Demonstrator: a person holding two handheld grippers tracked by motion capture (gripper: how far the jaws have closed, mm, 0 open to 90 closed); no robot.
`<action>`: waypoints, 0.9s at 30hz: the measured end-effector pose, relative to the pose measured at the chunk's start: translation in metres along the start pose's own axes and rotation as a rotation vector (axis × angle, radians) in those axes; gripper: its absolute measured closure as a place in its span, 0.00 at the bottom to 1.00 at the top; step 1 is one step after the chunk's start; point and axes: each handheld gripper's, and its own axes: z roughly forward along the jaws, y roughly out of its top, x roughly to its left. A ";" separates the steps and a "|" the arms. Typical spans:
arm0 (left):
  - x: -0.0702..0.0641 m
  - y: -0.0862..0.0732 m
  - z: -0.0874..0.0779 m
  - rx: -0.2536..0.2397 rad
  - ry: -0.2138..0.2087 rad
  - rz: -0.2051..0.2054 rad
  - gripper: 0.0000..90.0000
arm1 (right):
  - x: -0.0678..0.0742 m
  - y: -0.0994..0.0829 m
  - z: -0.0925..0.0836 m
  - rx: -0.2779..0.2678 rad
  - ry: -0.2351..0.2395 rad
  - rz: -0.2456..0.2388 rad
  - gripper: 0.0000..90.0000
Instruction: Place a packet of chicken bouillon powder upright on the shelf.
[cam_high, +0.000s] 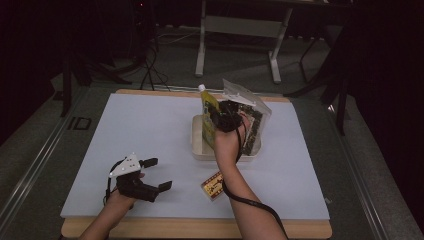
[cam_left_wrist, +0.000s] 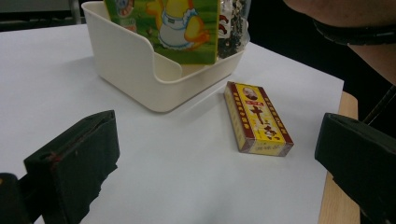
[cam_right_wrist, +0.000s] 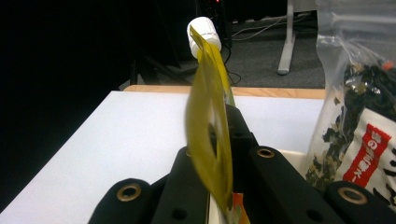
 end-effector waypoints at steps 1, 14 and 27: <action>0.000 0.000 0.000 0.001 0.000 0.000 0.00 | -0.002 -0.002 0.001 0.000 0.009 0.013 1.00; 0.001 -0.002 -0.004 0.001 0.012 -0.003 0.00 | -0.013 -0.014 0.009 0.009 0.036 0.066 1.00; 0.000 -0.005 -0.009 -0.001 0.026 -0.008 0.00 | -0.026 -0.033 -0.004 -0.049 0.030 -0.029 0.99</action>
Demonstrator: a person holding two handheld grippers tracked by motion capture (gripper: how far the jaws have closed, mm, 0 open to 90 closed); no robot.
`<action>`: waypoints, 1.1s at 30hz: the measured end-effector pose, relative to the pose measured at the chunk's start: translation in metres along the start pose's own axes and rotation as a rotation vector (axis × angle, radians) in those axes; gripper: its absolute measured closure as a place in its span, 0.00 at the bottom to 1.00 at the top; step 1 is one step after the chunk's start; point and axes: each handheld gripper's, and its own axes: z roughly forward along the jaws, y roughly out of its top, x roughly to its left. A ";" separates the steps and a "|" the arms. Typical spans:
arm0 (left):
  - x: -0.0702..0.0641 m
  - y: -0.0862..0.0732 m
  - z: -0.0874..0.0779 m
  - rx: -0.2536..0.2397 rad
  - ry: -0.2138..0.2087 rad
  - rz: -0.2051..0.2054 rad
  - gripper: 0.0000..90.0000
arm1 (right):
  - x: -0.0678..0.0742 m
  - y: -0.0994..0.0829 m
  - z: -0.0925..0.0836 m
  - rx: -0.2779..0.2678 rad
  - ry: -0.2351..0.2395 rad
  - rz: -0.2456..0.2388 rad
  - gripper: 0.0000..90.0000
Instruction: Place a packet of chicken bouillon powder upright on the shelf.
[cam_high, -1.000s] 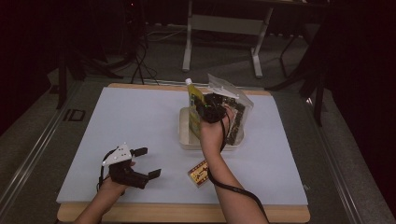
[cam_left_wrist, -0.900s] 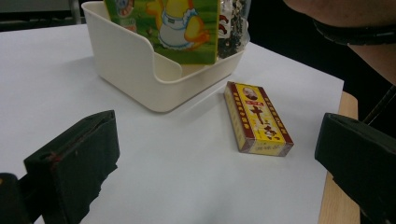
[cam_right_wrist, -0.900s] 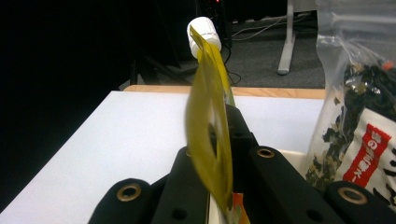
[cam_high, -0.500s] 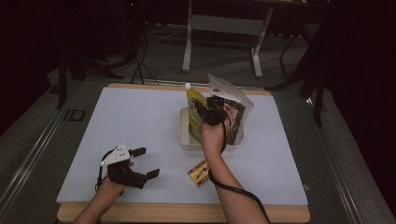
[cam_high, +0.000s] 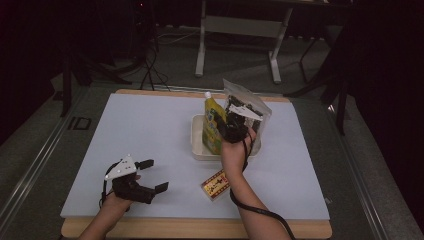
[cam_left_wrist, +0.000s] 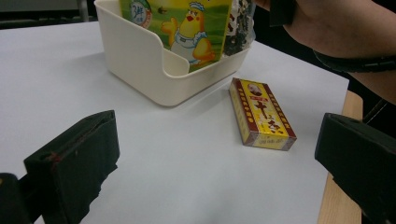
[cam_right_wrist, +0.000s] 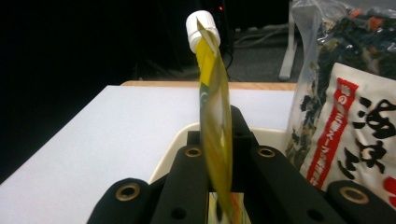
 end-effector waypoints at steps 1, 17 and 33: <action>0.000 0.000 0.000 0.001 0.000 -0.002 0.00 | -0.001 0.000 0.000 0.001 0.007 -0.002 0.99; -0.001 -0.001 0.003 0.005 -0.006 -0.001 0.00 | 0.003 0.020 -0.015 0.025 0.064 -0.099 0.46; -0.004 0.000 0.006 0.029 -0.001 0.015 0.00 | 0.001 0.040 -0.061 -0.005 0.186 -0.143 0.14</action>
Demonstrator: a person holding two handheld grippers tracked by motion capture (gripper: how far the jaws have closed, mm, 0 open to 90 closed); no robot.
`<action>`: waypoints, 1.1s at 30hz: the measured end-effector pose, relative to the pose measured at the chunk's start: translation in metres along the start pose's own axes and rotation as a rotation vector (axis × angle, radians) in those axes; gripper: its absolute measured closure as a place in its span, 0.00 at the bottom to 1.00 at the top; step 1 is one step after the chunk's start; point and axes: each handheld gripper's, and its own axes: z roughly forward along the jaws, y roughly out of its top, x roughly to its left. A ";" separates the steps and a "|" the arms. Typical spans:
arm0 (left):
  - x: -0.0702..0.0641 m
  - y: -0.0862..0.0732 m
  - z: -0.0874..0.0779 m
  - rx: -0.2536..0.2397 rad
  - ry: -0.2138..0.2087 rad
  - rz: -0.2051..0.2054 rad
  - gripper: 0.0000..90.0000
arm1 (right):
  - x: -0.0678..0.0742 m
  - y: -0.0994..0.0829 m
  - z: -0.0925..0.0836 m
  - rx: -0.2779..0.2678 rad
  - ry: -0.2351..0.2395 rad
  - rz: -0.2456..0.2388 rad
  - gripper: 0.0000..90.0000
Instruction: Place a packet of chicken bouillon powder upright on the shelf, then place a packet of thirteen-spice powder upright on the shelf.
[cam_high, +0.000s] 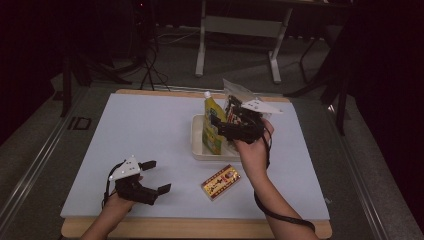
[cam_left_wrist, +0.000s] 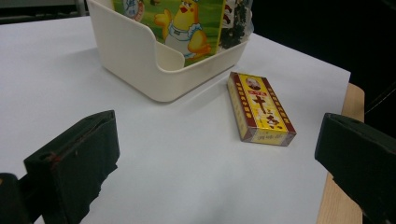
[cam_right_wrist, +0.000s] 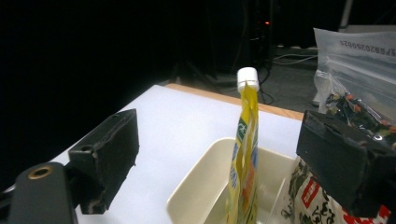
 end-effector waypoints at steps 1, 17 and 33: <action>0.000 0.000 0.001 0.003 0.000 0.002 0.00 | 0.000 0.000 -0.002 -0.005 0.000 -0.002 0.14; -0.008 0.007 0.005 0.013 0.003 0.002 0.01 | -0.006 -0.020 -0.045 0.042 0.116 -0.122 0.18; -0.028 0.028 0.014 0.130 -0.072 -0.033 0.01 | -0.013 -0.046 -0.095 0.037 0.162 -0.184 0.19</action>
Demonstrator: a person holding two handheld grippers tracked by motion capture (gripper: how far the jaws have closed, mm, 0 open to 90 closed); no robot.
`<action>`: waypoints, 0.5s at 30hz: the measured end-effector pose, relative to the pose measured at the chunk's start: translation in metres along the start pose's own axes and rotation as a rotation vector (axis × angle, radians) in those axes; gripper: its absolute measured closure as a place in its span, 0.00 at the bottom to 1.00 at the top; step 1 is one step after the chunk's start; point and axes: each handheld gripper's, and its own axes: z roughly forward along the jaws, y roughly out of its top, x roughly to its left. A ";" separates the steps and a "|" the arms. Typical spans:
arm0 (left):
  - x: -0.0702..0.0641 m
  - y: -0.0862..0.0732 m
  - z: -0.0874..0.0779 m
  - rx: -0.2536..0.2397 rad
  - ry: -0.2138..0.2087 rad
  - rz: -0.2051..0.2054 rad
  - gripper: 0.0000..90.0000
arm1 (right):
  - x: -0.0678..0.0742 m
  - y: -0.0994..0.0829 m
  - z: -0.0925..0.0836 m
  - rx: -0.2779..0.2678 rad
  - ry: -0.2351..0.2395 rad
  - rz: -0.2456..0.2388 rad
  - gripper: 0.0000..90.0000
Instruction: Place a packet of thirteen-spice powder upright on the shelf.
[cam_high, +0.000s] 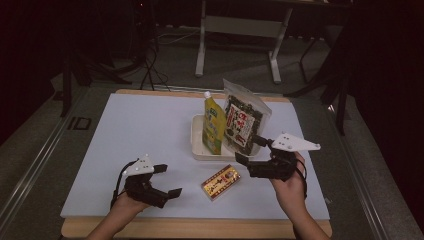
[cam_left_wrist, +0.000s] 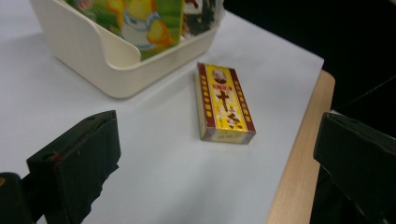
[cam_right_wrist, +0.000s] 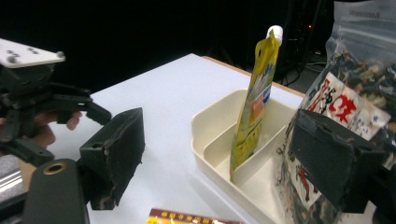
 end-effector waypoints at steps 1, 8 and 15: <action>-0.001 0.001 0.002 0.009 0.002 0.005 0.01 | 0.000 -0.002 -0.002 -0.001 0.001 0.004 0.19; -0.006 0.009 0.015 0.026 -0.001 0.017 0.01 | 0.004 -0.016 -0.017 0.007 0.008 -0.010 0.18; -0.008 0.017 0.027 0.033 -0.004 0.030 0.03 | 0.003 -0.028 -0.030 -0.015 0.002 -0.023 0.15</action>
